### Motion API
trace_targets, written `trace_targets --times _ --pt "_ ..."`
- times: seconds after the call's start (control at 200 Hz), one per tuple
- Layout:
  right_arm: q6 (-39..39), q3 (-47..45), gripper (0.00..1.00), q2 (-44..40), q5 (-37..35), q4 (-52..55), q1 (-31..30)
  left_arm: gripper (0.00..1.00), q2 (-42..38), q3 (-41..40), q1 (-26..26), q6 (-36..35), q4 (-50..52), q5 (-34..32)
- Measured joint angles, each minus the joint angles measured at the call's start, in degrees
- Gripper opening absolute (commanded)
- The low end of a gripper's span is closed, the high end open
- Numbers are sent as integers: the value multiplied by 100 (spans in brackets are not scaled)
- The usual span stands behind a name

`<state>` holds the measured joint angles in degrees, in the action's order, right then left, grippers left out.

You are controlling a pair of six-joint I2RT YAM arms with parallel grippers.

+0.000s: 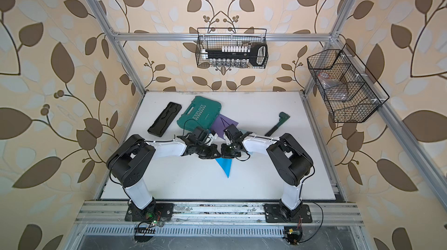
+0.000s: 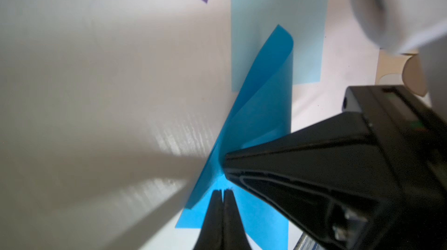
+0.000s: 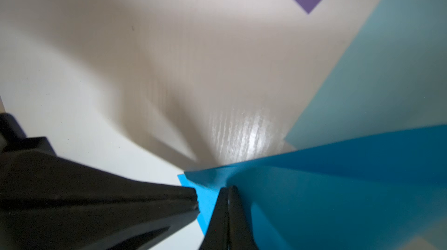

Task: Fold the square paper diagonally
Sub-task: Fold the paper at the center of the board.

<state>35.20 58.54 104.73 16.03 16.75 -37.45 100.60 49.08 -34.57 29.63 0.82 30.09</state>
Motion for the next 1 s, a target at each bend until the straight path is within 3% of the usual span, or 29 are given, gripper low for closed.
trace_targets --times 0.35,1.0 --pt "17 0 4 -4 0 9 -4 0 98 -48 0 -2 -9 17" --pt "66 0 19 -581 4 229 -4 0 146 -31 0 -68 -22 103"
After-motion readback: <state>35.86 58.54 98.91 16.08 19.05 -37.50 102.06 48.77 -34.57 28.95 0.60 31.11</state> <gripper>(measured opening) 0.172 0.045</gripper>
